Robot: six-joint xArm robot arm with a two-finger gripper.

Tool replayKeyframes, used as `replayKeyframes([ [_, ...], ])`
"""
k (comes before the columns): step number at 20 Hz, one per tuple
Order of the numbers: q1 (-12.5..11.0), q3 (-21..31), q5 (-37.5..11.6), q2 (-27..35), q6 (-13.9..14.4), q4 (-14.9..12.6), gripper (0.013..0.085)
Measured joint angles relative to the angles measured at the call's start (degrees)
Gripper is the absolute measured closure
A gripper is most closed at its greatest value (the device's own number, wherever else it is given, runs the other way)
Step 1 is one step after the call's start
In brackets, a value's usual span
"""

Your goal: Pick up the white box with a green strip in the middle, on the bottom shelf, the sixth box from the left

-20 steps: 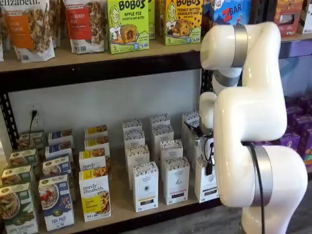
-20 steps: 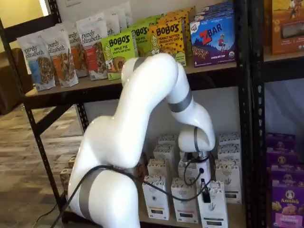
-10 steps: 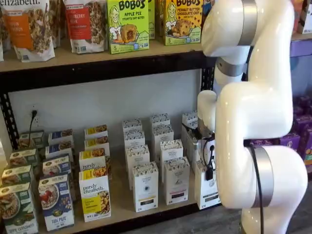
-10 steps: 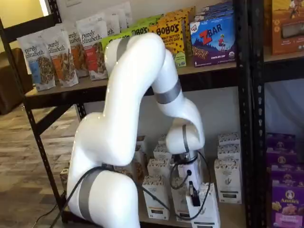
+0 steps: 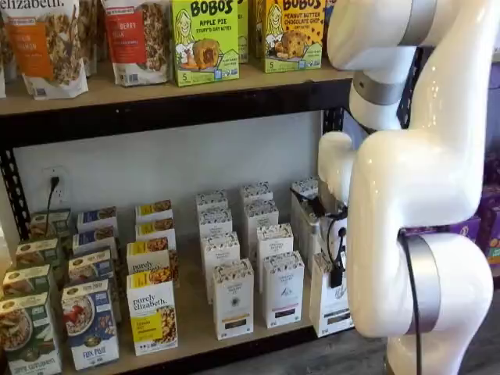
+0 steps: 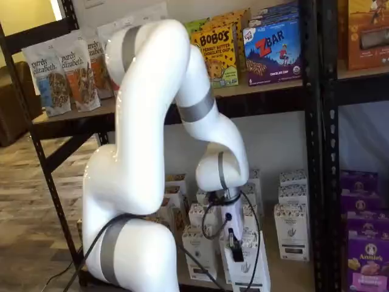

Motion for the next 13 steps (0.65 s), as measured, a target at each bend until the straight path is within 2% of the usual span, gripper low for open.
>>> replayKeyframes([
  [3,1.01,2.52,2.45,-4.67,-2.99,4.14,0.0530],
  [6,1.89,4.37,5.23,-8.99,-4.42,6.54,0.0530],
  [13,4.21,6.49,13.27,-17.63,-2.57,6.80,0.0530],
])
